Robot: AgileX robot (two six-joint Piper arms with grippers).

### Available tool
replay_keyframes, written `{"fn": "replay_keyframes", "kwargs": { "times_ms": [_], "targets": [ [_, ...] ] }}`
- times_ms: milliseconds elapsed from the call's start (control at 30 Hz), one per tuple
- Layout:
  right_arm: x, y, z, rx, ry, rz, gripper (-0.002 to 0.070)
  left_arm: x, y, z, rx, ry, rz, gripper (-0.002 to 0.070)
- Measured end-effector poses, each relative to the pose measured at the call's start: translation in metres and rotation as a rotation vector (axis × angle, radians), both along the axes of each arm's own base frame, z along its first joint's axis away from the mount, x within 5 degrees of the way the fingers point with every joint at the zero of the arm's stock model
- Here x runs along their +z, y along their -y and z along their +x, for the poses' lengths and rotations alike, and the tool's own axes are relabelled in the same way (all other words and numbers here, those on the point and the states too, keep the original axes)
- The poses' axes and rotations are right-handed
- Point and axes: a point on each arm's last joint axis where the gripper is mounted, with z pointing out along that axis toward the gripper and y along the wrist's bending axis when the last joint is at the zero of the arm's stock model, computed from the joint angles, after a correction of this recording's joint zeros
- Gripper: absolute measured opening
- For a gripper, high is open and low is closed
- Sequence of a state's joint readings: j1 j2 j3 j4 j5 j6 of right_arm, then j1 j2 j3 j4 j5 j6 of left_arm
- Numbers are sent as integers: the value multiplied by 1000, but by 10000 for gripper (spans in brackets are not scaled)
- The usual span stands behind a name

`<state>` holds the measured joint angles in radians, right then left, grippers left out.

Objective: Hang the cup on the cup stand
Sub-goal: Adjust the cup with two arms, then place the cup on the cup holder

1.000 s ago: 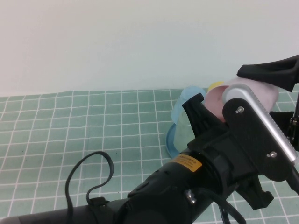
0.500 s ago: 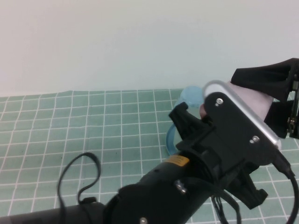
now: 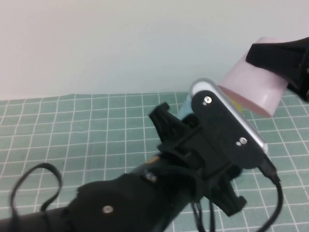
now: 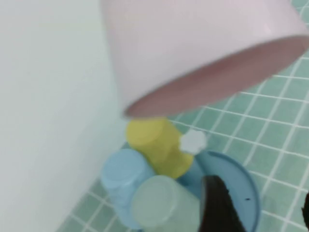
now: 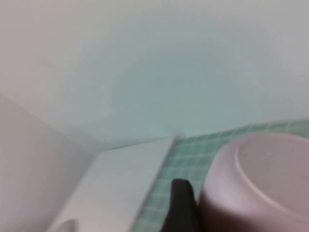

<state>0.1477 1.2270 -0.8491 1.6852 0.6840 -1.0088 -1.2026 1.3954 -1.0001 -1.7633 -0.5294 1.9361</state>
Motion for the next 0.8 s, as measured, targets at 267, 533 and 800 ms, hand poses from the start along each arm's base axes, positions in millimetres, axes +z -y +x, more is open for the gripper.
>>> {"fn": "replay_keyframes", "kwargs": {
  "times_ms": [267, 533, 800],
  "targets": [
    [0, 8, 10, -56, 372, -382, 538, 32, -32, -3, 96, 69, -58, 347],
    [-19, 8, 26, 6, 574, -662, 538, 55, -60, -10, 111, 167, -40, 70],
    [-55, 5, 48, 81, 552, -757, 538, 57, -64, -11, 114, 204, 5, 3]
  ]
}}
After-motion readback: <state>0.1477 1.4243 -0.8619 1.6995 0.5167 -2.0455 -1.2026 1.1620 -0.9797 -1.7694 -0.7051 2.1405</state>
